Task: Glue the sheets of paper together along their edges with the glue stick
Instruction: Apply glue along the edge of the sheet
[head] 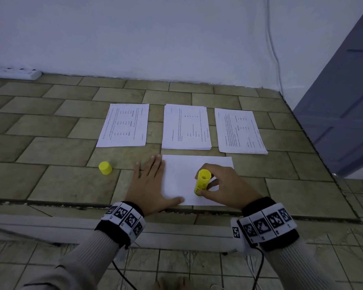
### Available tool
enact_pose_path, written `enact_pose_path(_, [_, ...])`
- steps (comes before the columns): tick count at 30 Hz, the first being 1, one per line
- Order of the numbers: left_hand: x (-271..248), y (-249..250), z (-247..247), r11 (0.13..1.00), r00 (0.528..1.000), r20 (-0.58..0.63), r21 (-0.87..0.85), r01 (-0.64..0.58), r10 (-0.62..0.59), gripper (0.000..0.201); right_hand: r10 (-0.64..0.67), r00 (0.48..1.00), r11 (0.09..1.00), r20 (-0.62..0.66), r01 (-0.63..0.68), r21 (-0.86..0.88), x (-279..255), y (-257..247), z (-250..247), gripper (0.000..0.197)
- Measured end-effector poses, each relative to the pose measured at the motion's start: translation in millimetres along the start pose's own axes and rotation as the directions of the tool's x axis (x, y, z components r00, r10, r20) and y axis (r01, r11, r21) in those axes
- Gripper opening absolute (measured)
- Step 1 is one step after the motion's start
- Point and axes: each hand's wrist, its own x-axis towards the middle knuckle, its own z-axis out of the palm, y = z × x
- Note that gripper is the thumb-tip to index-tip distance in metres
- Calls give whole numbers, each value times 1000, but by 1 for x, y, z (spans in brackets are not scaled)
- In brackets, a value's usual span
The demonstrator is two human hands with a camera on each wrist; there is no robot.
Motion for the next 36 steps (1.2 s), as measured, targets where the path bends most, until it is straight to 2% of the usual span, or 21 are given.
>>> enact_pose_path(5, [0,0,-1,1000,1000,13,5,3,-3,142,30,1000,999,-2,-30,-25,32,-1,-8,16])
enact_pose_path(11, [0,1,-2,999,999,41,36,9,-11,141,111,990,986,-82,-120,-118,76,16,-21,19])
enact_pose_path(15, [1,0,-1,1000,999,50,27,6,-7,141,116,985,987,-130,-130,-98,86,21,-24,17])
enact_pose_path(20, [1,-1,0,1000,999,40,28,4,-5,140,137,972,988,-193,-147,-38,60,26,-23,21])
enact_pose_path(24, [1,-1,0,999,1000,30,33,4,-5,140,91,982,996,-163,-91,5,14,25,-29,18])
enact_pose_path(29, [2,0,1,999,1000,28,35,10,-11,139,175,969,982,-175,-185,-47,-34,27,-42,21])
enact_pose_path(36, [2,0,2,999,999,31,46,9,-11,140,146,972,985,-184,-160,-62,-51,25,-43,22])
